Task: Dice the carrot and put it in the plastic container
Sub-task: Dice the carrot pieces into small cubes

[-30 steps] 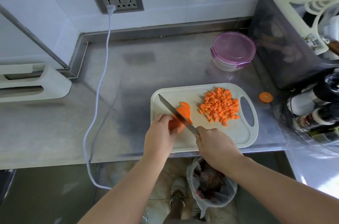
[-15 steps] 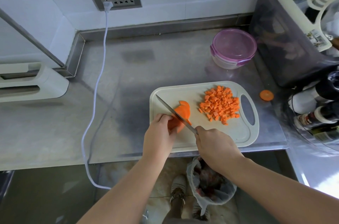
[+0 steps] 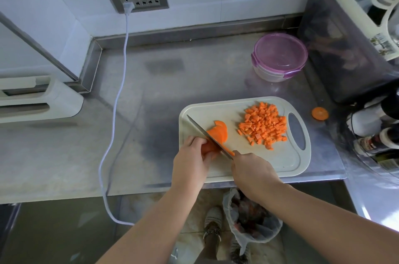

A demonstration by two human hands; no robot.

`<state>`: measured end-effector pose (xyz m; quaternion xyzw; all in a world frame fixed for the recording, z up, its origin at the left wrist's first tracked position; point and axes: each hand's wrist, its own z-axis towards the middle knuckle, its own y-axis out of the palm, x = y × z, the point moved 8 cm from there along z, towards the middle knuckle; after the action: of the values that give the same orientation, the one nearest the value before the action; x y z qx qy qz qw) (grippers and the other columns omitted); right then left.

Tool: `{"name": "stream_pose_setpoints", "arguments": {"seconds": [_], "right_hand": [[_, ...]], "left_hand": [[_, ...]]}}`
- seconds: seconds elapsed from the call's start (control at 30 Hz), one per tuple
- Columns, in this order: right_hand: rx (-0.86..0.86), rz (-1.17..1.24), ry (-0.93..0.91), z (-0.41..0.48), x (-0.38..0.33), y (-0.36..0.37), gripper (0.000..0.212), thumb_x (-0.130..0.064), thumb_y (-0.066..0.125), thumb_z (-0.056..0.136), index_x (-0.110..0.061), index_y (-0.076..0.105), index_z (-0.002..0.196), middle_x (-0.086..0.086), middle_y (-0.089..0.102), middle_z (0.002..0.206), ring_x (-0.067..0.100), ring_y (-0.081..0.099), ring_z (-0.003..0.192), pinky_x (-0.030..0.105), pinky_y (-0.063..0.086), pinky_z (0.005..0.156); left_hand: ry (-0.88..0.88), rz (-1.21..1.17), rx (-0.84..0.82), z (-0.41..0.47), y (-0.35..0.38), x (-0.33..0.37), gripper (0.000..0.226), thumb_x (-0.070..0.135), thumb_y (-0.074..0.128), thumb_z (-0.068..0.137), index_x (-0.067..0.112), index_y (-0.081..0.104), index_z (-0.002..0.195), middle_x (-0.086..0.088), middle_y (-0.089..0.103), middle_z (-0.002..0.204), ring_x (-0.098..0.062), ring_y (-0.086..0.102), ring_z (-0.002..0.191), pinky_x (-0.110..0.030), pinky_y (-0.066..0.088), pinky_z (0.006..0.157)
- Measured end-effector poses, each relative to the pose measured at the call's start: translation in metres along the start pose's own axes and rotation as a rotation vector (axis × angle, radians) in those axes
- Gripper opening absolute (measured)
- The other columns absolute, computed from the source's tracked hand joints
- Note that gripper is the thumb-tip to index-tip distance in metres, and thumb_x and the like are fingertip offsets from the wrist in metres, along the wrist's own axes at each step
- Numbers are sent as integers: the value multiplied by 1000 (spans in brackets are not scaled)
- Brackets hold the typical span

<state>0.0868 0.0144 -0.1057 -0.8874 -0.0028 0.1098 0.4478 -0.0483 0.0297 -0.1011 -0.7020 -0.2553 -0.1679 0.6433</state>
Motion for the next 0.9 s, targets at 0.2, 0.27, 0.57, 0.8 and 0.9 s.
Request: {"name": "stream_pose_setpoints", "arguments": {"seconds": [0.2,0.27,0.57,0.8,0.9], "right_hand": [[8,50,20,8,2,-1,31,-11,37,99,-12,43,129,11,60,105,31,61,94,34,43,66],[22,85,19,9,3,-4,27,-13,35,100,-11,46,125,11,60,103,31,62,93,36,46,68],[252,44,-101,-6,-3,-41,30,-33,32,103,-16,48,122,5,64,98,28,62,87,33,46,66],[317,68,-107,0,-4,-53,29,-34,39,100,-17,49,121,4,65,107,28,63,96,31,42,67],[322,52,-113,1,-1,-54,25,-32,42,99,-18,49,119,3,65,106,29,63,93,31,42,66]], "left_hand": [[-5,3,-19,-1,2,-3,28,32,63,89,18,61,114,11,56,117,-14,59,94,-23,40,69],[-10,5,-38,-2,1,-2,31,34,62,89,20,60,116,12,54,118,-13,58,96,-23,40,69],[435,-66,336,-10,-56,36,28,37,57,83,30,52,109,7,52,110,-19,55,99,-33,44,90],[704,193,97,17,-41,64,25,49,51,83,35,71,89,20,66,96,-9,54,92,-30,31,95],[692,227,62,29,-42,61,28,48,48,84,35,73,84,20,68,90,-9,58,88,-25,27,92]]}}
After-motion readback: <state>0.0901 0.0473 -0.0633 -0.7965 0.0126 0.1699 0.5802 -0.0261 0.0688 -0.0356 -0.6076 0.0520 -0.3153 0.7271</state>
